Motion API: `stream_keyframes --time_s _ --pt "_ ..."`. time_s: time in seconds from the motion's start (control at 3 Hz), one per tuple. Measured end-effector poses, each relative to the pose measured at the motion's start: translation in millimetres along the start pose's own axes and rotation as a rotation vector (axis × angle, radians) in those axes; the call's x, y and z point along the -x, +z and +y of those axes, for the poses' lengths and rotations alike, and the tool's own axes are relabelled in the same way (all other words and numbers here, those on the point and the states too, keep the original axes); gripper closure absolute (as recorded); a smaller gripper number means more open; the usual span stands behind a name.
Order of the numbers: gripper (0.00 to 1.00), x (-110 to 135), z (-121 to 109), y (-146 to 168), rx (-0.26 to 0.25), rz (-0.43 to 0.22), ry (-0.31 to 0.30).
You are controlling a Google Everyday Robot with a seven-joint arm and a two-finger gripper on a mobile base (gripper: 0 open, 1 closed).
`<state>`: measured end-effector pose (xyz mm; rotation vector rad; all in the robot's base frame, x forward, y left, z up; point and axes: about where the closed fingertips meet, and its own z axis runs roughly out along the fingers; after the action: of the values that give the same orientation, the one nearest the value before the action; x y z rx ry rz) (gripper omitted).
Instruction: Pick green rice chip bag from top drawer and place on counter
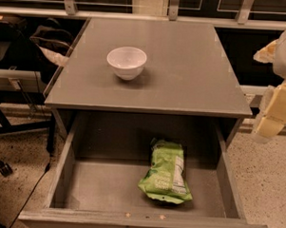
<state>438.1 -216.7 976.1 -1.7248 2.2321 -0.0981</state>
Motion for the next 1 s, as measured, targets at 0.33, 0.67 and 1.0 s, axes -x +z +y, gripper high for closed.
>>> stream_keyframes --time_s 0.33,0.67,1.0 --pt "0.00 0 0 0 0.000 0.000 0.000" --pt "0.00 2 4 12 -0.002 -0.040 0.034" --pt "0.00 4 17 50 0.012 -0.125 0.172"
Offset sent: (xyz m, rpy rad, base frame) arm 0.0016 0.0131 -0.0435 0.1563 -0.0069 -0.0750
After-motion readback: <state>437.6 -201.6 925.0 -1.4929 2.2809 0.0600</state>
